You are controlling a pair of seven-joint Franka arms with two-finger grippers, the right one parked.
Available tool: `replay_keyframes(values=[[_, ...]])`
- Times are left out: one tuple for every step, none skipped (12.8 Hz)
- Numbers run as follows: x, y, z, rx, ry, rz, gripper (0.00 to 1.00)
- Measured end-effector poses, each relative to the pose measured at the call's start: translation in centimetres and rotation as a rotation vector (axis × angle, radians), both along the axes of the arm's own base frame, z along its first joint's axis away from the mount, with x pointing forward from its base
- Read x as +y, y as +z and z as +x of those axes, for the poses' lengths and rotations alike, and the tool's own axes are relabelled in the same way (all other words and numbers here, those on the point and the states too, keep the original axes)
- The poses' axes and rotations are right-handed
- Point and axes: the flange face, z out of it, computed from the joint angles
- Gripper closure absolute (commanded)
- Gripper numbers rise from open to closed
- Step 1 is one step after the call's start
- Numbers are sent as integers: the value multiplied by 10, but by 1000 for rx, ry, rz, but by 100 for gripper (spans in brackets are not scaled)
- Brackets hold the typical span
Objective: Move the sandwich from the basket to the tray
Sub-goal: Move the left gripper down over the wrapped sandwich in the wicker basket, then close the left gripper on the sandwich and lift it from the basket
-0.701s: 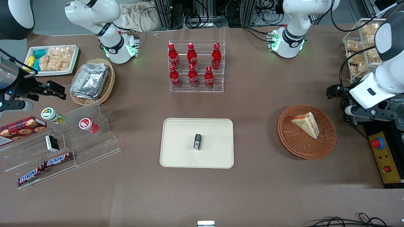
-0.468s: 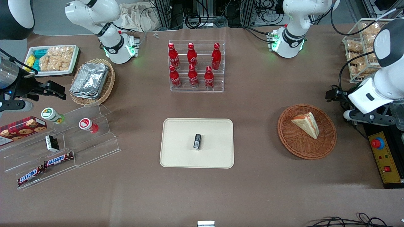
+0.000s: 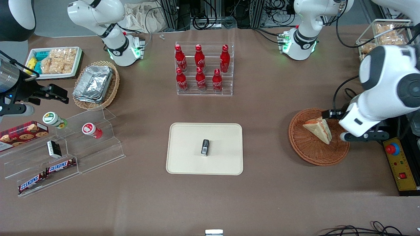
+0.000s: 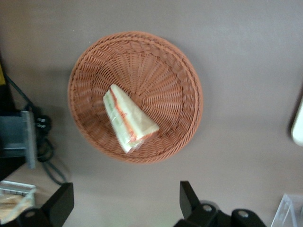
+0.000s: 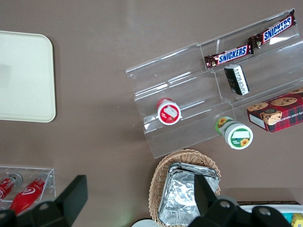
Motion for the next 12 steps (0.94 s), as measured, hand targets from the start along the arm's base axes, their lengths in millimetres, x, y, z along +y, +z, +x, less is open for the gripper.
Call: replay_keyframes(values=[[0,-21,-2,-19,60,8,0],[3,-43,-5,-34,114,13,0],[8,-63,-9,-54,172,15,0],[13,-84,-13,-77,240,18,0],[22,-105,-20,-99,293,19,0],[34,-124,-27,-122,326,16,0],[45,-142,-35,-141,346,12,0],[54,-157,-43,-148,364,12,0],[59,-165,-49,-144,377,14,0],[61,-169,-52,-138,386,17,0],[62,-172,-54,-133,399,20,0],[65,-178,-56,-126,422,25,0]])
